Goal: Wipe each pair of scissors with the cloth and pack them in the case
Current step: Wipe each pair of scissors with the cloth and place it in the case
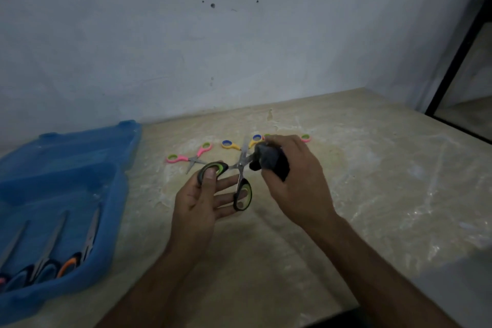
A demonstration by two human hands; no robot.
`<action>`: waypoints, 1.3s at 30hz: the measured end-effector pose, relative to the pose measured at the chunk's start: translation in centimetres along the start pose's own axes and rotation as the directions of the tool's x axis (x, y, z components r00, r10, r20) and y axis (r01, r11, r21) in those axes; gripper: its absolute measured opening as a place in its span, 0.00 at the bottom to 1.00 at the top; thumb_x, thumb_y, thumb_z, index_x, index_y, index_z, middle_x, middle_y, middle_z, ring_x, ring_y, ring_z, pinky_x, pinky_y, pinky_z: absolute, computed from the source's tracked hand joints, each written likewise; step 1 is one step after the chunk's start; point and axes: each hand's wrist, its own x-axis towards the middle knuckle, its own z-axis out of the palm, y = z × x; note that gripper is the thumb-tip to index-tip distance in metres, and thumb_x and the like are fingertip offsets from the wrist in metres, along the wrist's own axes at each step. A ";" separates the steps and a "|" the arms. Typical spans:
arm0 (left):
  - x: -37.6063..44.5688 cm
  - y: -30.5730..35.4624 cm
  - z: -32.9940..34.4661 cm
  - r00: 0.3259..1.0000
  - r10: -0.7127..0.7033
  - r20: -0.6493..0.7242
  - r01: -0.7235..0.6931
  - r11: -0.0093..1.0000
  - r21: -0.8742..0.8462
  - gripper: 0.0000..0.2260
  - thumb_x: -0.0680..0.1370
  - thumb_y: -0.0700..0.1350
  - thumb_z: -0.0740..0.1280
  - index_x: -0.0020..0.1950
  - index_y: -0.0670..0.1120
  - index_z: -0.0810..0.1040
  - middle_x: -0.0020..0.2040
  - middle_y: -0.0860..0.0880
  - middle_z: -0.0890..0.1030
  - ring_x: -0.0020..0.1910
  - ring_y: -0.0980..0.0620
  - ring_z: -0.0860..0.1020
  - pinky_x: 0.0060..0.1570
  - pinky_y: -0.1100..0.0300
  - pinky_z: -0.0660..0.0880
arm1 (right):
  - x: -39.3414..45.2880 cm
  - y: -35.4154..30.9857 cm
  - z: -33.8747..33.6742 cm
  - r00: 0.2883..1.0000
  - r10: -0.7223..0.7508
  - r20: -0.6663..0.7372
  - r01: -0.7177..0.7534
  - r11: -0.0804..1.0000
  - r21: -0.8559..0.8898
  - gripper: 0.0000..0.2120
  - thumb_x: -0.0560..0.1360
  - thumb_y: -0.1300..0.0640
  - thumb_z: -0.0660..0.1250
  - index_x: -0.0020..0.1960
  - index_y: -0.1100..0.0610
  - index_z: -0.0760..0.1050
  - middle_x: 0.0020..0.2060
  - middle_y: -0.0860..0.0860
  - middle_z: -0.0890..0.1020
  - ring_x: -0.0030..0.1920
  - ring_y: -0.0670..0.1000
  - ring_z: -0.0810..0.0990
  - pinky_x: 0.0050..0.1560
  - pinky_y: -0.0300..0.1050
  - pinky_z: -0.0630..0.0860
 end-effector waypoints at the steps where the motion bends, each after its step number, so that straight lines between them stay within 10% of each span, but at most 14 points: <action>1: -0.1 0.0 0.0 1.000 0.001 -0.002 -0.001 1.000 0.004 0.13 0.85 0.49 0.57 0.58 0.48 0.80 0.49 0.43 0.88 0.42 0.42 0.87 0.39 0.51 0.84 | -0.3 -0.1 0.1 0.999 -0.035 0.035 0.035 0.999 -0.002 0.21 0.71 0.58 0.70 0.64 0.55 0.76 0.59 0.51 0.78 0.56 0.54 0.79 0.50 0.55 0.78; 5: -0.3 0.0 -0.1 1.000 0.016 0.004 -0.016 1.000 0.022 0.14 0.85 0.50 0.57 0.60 0.47 0.79 0.49 0.42 0.88 0.42 0.40 0.87 0.39 0.50 0.84 | -1.6 0.2 1.1 0.965 -0.166 0.204 0.184 0.980 -0.071 0.21 0.73 0.56 0.68 0.66 0.57 0.76 0.60 0.53 0.76 0.53 0.56 0.80 0.41 0.53 0.81; 11: -0.1 0.3 -0.2 1.000 -0.007 -0.020 0.007 1.000 0.025 0.15 0.85 0.52 0.57 0.60 0.46 0.79 0.48 0.41 0.88 0.41 0.40 0.87 0.41 0.47 0.84 | 0.0 2.0 -0.4 0.998 -0.035 -0.048 0.034 0.999 -0.017 0.18 0.72 0.66 0.71 0.61 0.56 0.80 0.54 0.53 0.77 0.49 0.50 0.78 0.48 0.46 0.77; 16: -0.3 0.2 0.0 1.000 -0.001 0.015 0.000 0.999 0.045 0.14 0.85 0.50 0.57 0.60 0.47 0.79 0.48 0.41 0.88 0.41 0.39 0.87 0.40 0.48 0.84 | -1.4 0.6 0.9 0.965 -0.133 0.224 0.146 0.988 -0.043 0.19 0.74 0.60 0.68 0.65 0.55 0.76 0.59 0.52 0.74 0.51 0.55 0.79 0.44 0.53 0.79; 22: 0.0 0.3 -0.3 1.000 -0.016 0.000 0.016 0.999 0.050 0.15 0.85 0.51 0.57 0.61 0.46 0.79 0.48 0.41 0.88 0.41 0.39 0.87 0.39 0.50 0.84 | 0.5 2.1 -1.1 0.998 0.005 -0.064 -0.007 0.999 -0.035 0.13 0.77 0.64 0.68 0.60 0.56 0.79 0.54 0.51 0.75 0.48 0.47 0.77 0.48 0.45 0.76; 27: -0.4 0.3 0.0 0.999 0.005 0.038 -0.007 0.999 0.052 0.14 0.85 0.49 0.57 0.60 0.46 0.80 0.48 0.41 0.88 0.42 0.39 0.87 0.38 0.50 0.83 | -1.4 0.1 0.8 0.976 -0.088 0.200 0.101 0.993 -0.056 0.17 0.75 0.58 0.67 0.64 0.54 0.76 0.57 0.51 0.74 0.49 0.55 0.79 0.45 0.53 0.79; 33: 0.1 0.6 -0.6 0.999 -0.022 0.032 0.021 0.999 0.038 0.13 0.86 0.48 0.57 0.61 0.45 0.79 0.48 0.41 0.88 0.42 0.39 0.87 0.36 0.52 0.84 | 0.9 2.1 -0.6 0.988 0.091 -0.128 -0.098 0.994 -0.045 0.13 0.76 0.63 0.69 0.60 0.58 0.80 0.51 0.53 0.75 0.46 0.50 0.77 0.47 0.44 0.74; 39: -0.1 0.3 -0.3 0.999 0.005 0.052 -0.008 0.999 0.046 0.13 0.85 0.47 0.57 0.60 0.45 0.80 0.49 0.40 0.87 0.43 0.38 0.87 0.39 0.49 0.84 | -0.8 0.6 1.1 0.989 -0.047 0.141 0.062 0.993 -0.098 0.19 0.73 0.54 0.66 0.63 0.56 0.78 0.53 0.55 0.73 0.46 0.59 0.79 0.43 0.54 0.79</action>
